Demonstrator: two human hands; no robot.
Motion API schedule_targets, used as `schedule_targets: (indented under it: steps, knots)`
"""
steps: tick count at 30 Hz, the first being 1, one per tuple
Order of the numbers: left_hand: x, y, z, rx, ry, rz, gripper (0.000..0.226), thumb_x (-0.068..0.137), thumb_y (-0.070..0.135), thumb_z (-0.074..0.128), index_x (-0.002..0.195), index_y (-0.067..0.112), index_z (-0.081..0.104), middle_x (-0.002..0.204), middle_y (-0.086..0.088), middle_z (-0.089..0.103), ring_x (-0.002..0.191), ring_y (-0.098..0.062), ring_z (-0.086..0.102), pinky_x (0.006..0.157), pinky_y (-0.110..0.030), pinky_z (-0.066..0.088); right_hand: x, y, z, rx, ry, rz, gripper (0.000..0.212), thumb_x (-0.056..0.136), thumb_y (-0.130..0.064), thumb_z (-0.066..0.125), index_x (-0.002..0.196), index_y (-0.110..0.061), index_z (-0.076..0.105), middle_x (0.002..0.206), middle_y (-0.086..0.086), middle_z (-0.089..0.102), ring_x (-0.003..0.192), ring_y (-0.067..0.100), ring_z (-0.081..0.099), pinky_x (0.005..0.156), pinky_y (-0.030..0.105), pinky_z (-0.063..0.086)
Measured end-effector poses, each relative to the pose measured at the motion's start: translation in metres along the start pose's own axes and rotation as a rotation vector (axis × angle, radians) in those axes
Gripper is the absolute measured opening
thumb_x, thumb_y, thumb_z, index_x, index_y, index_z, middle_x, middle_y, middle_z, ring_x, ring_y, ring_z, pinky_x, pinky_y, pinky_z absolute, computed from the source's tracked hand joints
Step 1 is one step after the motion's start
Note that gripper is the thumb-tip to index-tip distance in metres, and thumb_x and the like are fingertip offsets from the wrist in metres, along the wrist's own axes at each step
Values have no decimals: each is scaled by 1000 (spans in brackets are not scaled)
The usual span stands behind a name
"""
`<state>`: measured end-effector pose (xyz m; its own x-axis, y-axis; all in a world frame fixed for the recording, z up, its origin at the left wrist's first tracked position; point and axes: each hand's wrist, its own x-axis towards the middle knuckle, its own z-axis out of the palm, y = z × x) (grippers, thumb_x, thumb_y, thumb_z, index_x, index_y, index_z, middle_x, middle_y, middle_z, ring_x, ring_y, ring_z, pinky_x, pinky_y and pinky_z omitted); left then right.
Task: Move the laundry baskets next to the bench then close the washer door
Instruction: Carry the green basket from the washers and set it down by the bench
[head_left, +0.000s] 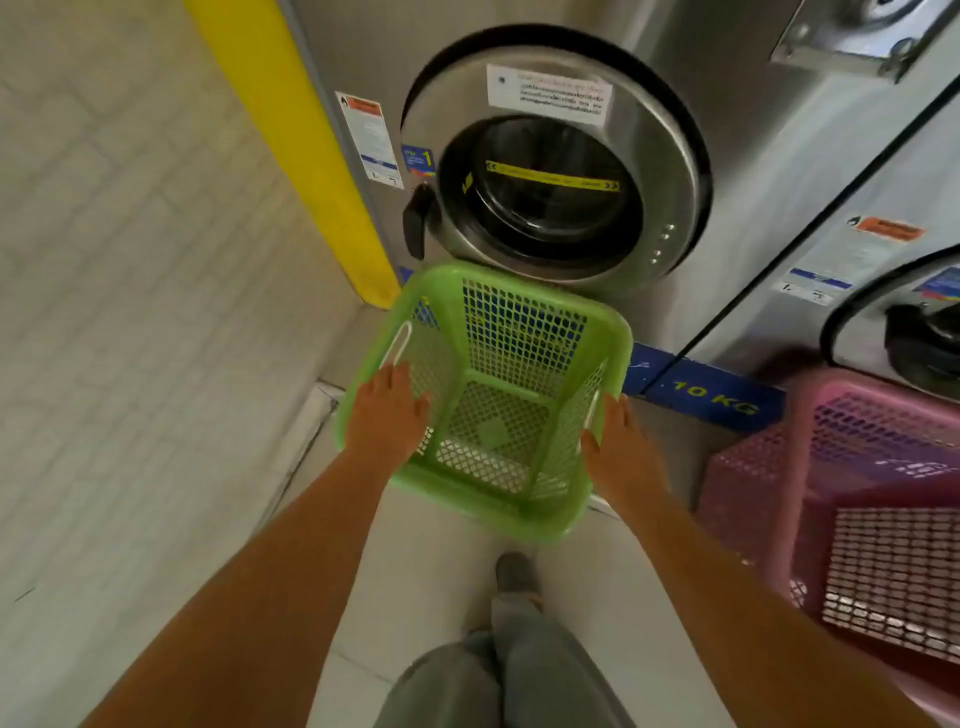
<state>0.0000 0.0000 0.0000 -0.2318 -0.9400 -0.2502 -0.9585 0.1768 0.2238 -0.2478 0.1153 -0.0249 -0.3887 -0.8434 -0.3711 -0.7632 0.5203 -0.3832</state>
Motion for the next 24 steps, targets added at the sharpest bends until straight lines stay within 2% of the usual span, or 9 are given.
schedule_targets:
  steps: [4,8,13,15,19,21,24]
  knots:
    - [26,-16,23,6,-10,-33,60,95,30,53,144,0,34,145,-26,41,130,-44,43,108,-50,36,19,5,20,49,39,109,70,94,-30,51,150,-5,16,158,19,16,140,39,29,109,47,31]
    - [59,-34,43,11,-11,-42,68,92,27,58,147,0,29,149,-31,33,136,-47,35,113,-53,30,38,10,43,102,52,216,77,94,-31,52,152,-7,8,159,18,9,139,40,31,106,49,36]
    - [108,-59,62,-8,-41,-141,77,93,28,56,154,15,11,156,-27,20,145,-41,21,117,-52,21,55,13,76,243,117,290,81,94,-28,53,153,-11,0,161,14,5,138,43,32,106,51,35]
    - [122,-67,69,-38,-75,-179,83,92,28,57,154,21,3,155,-24,25,141,-42,28,114,-55,28,59,9,89,278,158,315,84,93,-25,54,153,-15,-4,161,13,7,134,45,37,100,53,40]
    - [136,-84,85,-138,-57,-266,87,91,25,58,153,26,-3,143,-22,41,121,-46,50,94,-60,47,63,5,109,277,278,353,87,90,-14,55,151,-25,-5,157,15,18,127,46,45,90,54,47]
    - [138,-93,90,-140,-66,-271,80,93,22,54,152,28,1,139,-23,44,114,-46,55,90,-59,49,64,5,113,274,299,393,87,89,-7,53,151,-28,-5,157,11,19,119,46,51,84,52,48]
    - [135,-103,94,-172,-16,-267,64,96,15,47,151,21,15,135,-21,48,114,-45,54,90,-57,48,61,3,116,290,324,394,85,90,-3,52,152,-26,-2,158,8,18,119,45,52,87,51,47]
